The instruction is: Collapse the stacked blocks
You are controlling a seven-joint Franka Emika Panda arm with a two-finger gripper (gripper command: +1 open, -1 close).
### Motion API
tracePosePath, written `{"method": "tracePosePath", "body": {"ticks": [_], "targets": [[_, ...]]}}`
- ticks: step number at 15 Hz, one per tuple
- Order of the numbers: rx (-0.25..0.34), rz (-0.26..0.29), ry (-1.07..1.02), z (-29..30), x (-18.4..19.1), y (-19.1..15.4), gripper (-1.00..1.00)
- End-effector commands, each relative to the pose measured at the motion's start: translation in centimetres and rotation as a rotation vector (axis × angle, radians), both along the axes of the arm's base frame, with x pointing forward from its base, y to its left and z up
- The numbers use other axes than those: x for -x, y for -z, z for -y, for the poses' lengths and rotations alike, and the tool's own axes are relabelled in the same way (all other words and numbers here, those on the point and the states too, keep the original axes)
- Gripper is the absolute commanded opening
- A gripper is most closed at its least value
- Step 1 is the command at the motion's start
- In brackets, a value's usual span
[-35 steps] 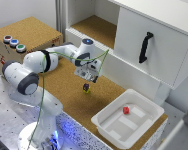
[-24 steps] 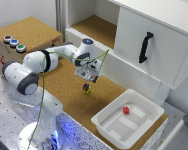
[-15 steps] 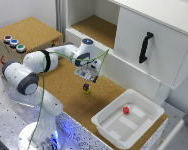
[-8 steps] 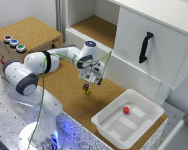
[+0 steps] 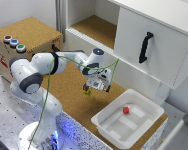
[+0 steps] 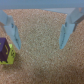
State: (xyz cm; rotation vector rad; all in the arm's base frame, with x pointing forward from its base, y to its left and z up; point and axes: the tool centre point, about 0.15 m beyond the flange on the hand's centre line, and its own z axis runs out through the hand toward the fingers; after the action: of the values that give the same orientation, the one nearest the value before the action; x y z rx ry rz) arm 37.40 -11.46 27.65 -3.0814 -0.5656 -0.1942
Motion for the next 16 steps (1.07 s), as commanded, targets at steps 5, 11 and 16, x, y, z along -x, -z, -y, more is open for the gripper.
{"method": "tracePosePath", "body": {"ticks": [5, 11, 16], "targets": [[-0.019, -0.005, 0.010, -0.9, -0.6, 2.5, -1.00], [-0.037, -0.010, 0.010, -4.8, 1.3, 2.4, -1.00], [-0.072, -0.016, -0.108, -10.2, 3.6, 1.4, -1.00]]}}
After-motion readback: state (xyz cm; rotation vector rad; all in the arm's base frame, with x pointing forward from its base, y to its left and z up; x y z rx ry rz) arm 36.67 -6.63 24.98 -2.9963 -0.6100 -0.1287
